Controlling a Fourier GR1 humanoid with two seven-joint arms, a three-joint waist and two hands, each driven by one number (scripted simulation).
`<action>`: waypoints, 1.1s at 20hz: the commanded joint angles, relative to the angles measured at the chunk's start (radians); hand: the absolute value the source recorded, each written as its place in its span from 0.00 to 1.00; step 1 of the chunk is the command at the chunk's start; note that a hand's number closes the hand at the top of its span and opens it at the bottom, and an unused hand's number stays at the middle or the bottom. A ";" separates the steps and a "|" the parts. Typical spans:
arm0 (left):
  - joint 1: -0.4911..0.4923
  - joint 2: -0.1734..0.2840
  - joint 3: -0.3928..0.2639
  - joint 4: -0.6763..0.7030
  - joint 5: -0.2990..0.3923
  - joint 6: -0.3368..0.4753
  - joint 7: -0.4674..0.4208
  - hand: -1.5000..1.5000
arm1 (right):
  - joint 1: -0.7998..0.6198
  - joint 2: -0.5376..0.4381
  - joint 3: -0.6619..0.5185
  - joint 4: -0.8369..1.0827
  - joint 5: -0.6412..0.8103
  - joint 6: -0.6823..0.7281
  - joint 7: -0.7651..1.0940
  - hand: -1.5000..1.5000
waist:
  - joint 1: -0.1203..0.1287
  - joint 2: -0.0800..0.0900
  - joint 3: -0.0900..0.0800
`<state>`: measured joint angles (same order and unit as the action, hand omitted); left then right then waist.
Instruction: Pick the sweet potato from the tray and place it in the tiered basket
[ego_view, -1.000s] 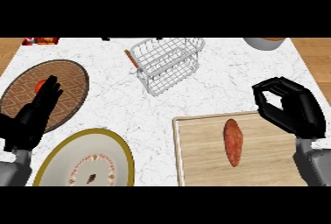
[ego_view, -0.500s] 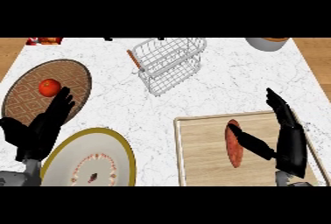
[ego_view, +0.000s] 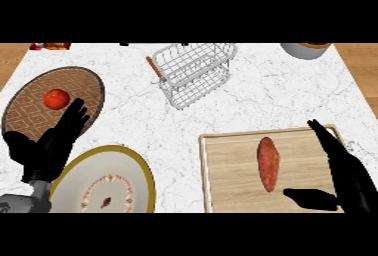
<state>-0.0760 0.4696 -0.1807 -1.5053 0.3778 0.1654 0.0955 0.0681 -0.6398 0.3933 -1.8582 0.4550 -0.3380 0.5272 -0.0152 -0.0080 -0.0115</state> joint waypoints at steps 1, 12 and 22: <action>-0.008 0.005 -0.003 -0.014 0.005 -0.008 0.026 0.50 | -0.017 -0.076 0.100 -0.136 0.019 0.226 0.250 0.00 | 0.017 0.001 0.000; -0.013 -0.022 0.012 -0.008 -0.019 -0.030 0.019 0.50 | -0.345 0.169 0.170 -0.205 0.043 0.464 0.833 0.00 | 0.024 0.007 0.010; 0.022 -0.010 0.054 -0.091 -0.028 -0.030 0.087 0.50 | -0.229 0.241 0.168 -0.006 0.193 0.409 0.688 0.00 | 0.017 0.006 0.012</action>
<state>-0.0679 0.4524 -0.1497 -1.5643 0.3456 0.1427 0.1554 -0.2021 -0.4290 0.5593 -1.8830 0.5915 0.0788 1.1205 0.0066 -0.0007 -0.0007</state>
